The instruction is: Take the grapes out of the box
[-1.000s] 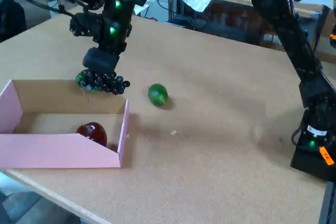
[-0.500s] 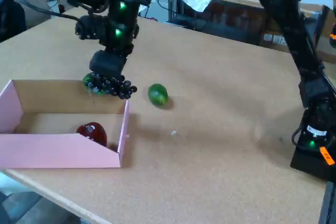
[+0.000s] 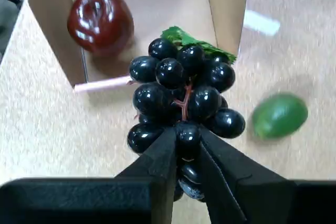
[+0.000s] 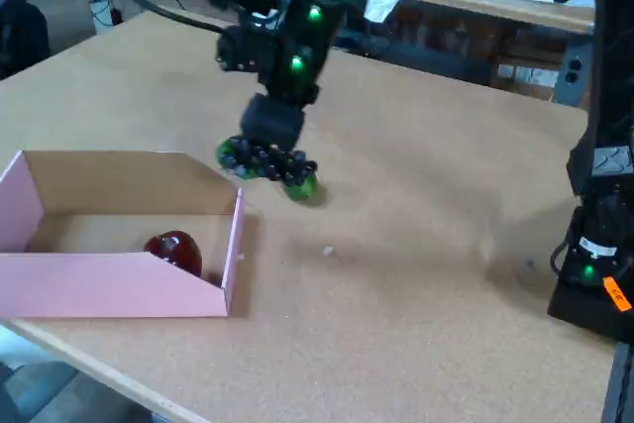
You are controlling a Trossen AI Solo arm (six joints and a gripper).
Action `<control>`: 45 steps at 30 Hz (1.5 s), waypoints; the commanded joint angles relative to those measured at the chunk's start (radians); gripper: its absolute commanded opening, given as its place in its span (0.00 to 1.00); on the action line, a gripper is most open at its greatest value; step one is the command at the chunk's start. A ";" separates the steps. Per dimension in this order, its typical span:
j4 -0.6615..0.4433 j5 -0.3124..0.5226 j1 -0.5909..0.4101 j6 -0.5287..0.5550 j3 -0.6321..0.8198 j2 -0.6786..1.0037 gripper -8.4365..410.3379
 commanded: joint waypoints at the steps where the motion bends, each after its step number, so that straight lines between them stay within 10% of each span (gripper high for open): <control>1: 0.000 0.005 0.001 0.031 -0.079 -0.052 0.02; 45: 0.170 -0.050 0.006 0.089 -0.400 -0.141 0.02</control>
